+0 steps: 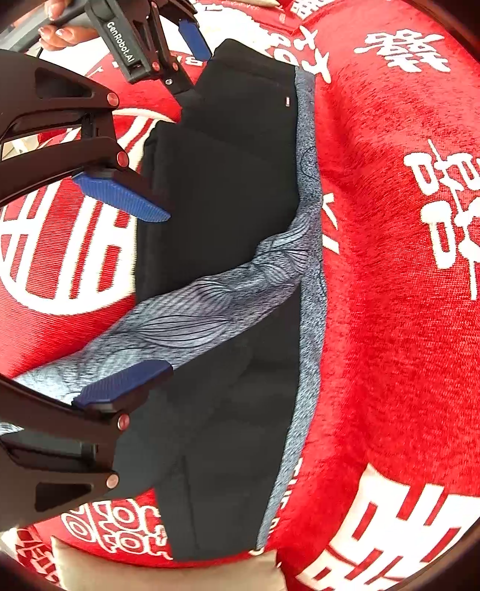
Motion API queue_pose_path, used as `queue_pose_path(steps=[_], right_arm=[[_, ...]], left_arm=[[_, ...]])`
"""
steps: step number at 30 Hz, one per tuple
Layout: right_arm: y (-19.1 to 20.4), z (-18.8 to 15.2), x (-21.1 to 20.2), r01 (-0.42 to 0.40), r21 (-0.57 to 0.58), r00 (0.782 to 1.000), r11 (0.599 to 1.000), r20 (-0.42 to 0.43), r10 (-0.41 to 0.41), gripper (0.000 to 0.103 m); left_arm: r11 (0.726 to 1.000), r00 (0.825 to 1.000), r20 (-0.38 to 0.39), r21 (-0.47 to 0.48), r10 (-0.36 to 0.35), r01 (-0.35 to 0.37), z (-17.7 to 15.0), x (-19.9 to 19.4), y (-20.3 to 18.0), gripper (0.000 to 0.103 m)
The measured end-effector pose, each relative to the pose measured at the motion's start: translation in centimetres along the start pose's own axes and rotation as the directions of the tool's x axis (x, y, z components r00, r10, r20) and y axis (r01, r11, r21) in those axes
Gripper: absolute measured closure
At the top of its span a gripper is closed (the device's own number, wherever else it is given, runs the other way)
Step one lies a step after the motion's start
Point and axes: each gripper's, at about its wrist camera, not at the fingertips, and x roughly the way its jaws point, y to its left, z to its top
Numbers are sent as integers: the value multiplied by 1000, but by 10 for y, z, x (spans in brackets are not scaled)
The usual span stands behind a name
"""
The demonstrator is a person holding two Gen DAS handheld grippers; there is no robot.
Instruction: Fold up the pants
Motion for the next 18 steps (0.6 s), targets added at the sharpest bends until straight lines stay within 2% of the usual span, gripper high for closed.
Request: queue_pose_path(steps=[12,18], right_arm=[[-4,-41,-25,47,63,999,997,23,-49,23],[-16,-65,-30,72,107,997,992,27,-75,23]], left_arm=[[995,998,42,94,-41,37,-41,-23,-3,16],[990,997,49,131,-57,50,-50,-27,-13,16]])
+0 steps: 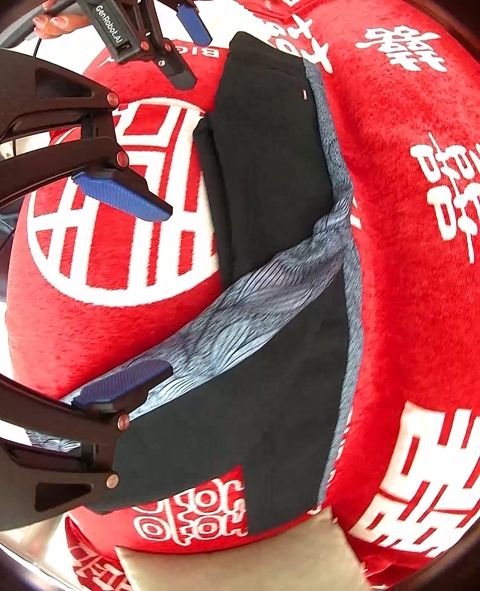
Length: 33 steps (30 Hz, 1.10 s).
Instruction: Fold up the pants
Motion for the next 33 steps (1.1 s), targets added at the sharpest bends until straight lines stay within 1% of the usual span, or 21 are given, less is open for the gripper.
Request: queue_pose_path(steps=[3,6,7,8,9,12,13,14,16,18,19,20,21,22,23,24,25,28,29,30,33], right_arm=[[-21,-16,-2,-11,41,1000,999,3,11,23],[-68,-46,-3,-43,181,999,983,5,42,23],[-95,-64,-4,-65,268,998,961,18,62,23],[-112,-76,-5,-70,322,998,944,29,64,23],[-137,-96,-6,-66,402,998,913,40,55,23],[-188,-140,-4,-74,538,997,840,38,63,23],[-198,-151,-3,-93,560,996,823,42,84,24],[-204,-158,-2,-115,570,993,814,48,106,28],[-212,-171,7,-195,582,979,790,68,192,32],[-213,-173,16,-256,580,963,774,78,259,39],[-212,-174,22,-288,577,952,764,85,294,41],[-211,-175,25,-312,575,943,756,94,319,48],[-210,-175,30,-341,574,932,745,105,346,59],[-209,-174,33,-346,579,929,738,102,355,69],[-209,-172,35,-363,583,921,727,107,374,87],[-210,-170,35,-389,585,909,712,119,399,90],[-210,-165,29,-401,579,905,710,128,406,90],[-212,-144,1,-428,514,899,743,162,406,91],[-215,-136,-8,-440,499,895,747,179,408,91],[-221,-124,-19,-451,481,891,752,198,408,91],[-247,-81,-53,-454,412,890,790,256,378,91]], left_arm=[[1000,1000,-16,21,-12,12,0,3,-15,16],[998,999,-45,52,-27,29,1,9,-37,16],[997,998,-56,63,-31,34,2,11,-47,16],[997,997,-62,71,-35,40,2,12,-54,16],[996,997,-67,80,-40,46,2,12,-62,16],[993,995,-88,103,-49,58,2,16,-91,16],[992,994,-100,108,-52,62,2,19,-98,16],[991,992,-118,118,-53,67,2,22,-107,16],[988,990,-132,139,-51,69,3,26,-121,16],[984,989,-137,161,-54,76,3,29,-135,16],[983,989,-139,168,-54,77,3,30,-139,16],[981,988,-144,177,-51,76,3,32,-145,16],[980,988,-150,186,-45,72,3,34,-150,16],[979,987,-157,192,-36,67,3,36,-154,16],[979,986,-162,197,-30,62,4,37,-157,16],[978,986,-162,199,-28,61,4,37,-160,16],[977,987,-157,203,-25,57,5,36,-162,16],[978,990,-142,205,-10,39,12,31,-165,16],[980,991,-137,197,-8,35,14,29,-165,16],[982,991,-132,188,-9,34,18,26,-163,16],[989,994,-105,148,-6,21,34,18,-162,16]])
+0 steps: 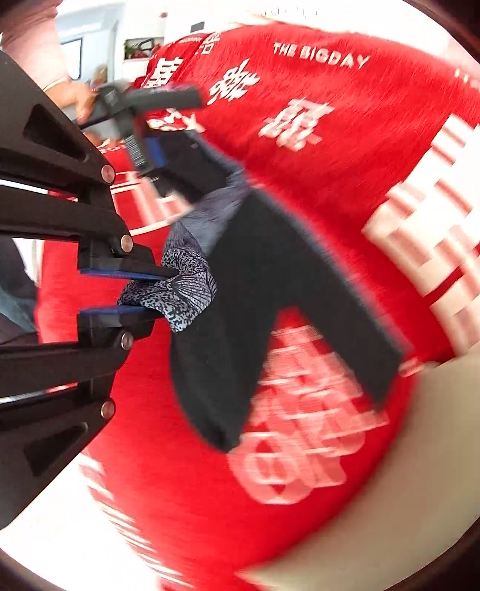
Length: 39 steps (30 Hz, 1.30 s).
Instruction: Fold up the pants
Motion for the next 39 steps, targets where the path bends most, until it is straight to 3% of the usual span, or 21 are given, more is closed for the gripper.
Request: queue_pose_path(steps=[3,6,10,13,14,15,16,17,19,21,24,27,29,31,32,33,34,36,39], right_arm=[[8,62,-15,8,-72,999,997,53,-4,91],[10,132,-7,68,-140,995,988,76,-58,91],[6,209,39,184,-187,983,965,46,-179,91],[-8,240,86,253,-224,963,941,-32,-267,87],[-9,246,97,274,-236,955,932,-46,-293,79],[-11,251,107,308,-242,942,920,-56,-330,58],[-11,253,108,337,-236,933,911,-45,-357,50],[-10,254,103,349,-229,932,909,-23,-363,34],[-7,247,82,323,-223,946,920,47,-321,32],[-8,236,74,301,-247,953,921,43,-300,32],[-11,226,81,373,-295,925,879,40,-379,37],[-14,230,100,375,-315,921,872,18,-390,40],[-16,238,115,412,-342,904,845,34,-427,40],[-23,249,138,425,-341,892,838,0,-453,54],[-26,252,147,424,-336,887,841,-33,-460,82],[-31,255,154,448,-330,869,831,-55,-491,83],[-31,258,152,434,-322,879,842,-52,-473,87],[-25,260,145,448,-357,873,819,-24,-488,95],[-22,258,146,471,-409,851,782,-23,-525,95]], left_arm=[[999,1000,24,-36,12,-11,13,-7,2,16],[997,999,36,-69,36,-33,30,-5,5,16],[991,995,66,-114,74,-66,58,4,3,16],[984,994,68,-162,89,-77,75,14,4,16],[981,994,63,-178,92,-80,81,18,5,16],[978,993,60,-192,97,-84,87,20,6,16],[976,993,65,-200,99,-84,90,20,7,16],[975,991,77,-205,106,-88,95,19,8,16],[972,987,91,-205,131,-111,103,18,9,16],[970,986,88,-211,144,-123,110,21,13,16],[961,985,69,-241,156,-135,120,30,18,16],[955,984,60,-257,170,-149,125,38,20,16],[953,982,55,-257,179,-159,127,45,22,16],[952,980,39,-250,194,-178,128,53,21,16],[951,980,28,-249,198,-185,128,55,21,16],[950,980,17,-251,197,-186,128,57,22,16],[949,981,20,-260,191,-180,128,56,24,16],[947,980,51,-272,191,-171,127,49,29,16],[943,980,53,-287,193,-170,129,49,37,16]])
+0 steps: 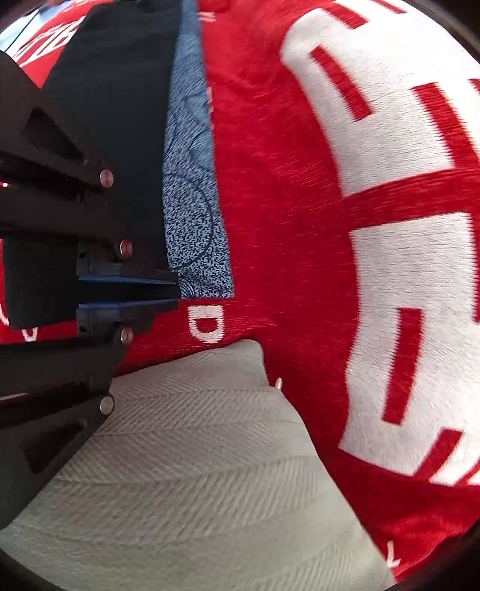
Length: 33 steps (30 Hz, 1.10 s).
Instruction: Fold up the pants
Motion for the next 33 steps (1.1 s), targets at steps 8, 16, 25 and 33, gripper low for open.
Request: queue_pose_path(steps=[8,16,25,33], right_arm=[[12,-10,-39,-83,95,992,992,99,73,78],[93,-26,3,-193,-79,981,978,-17,192,78],[79,-54,0,-204,-115,978,972,12,207,75],[113,-76,-24,-236,-29,972,971,-3,236,48]], left_arm=[[998,1000,-4,-57,-13,12,7,5,21,16],[992,1000,-25,-123,-9,6,36,56,10,9],[978,996,-37,-190,81,-87,49,57,79,6],[983,989,-66,-123,128,-136,-1,36,159,6]])
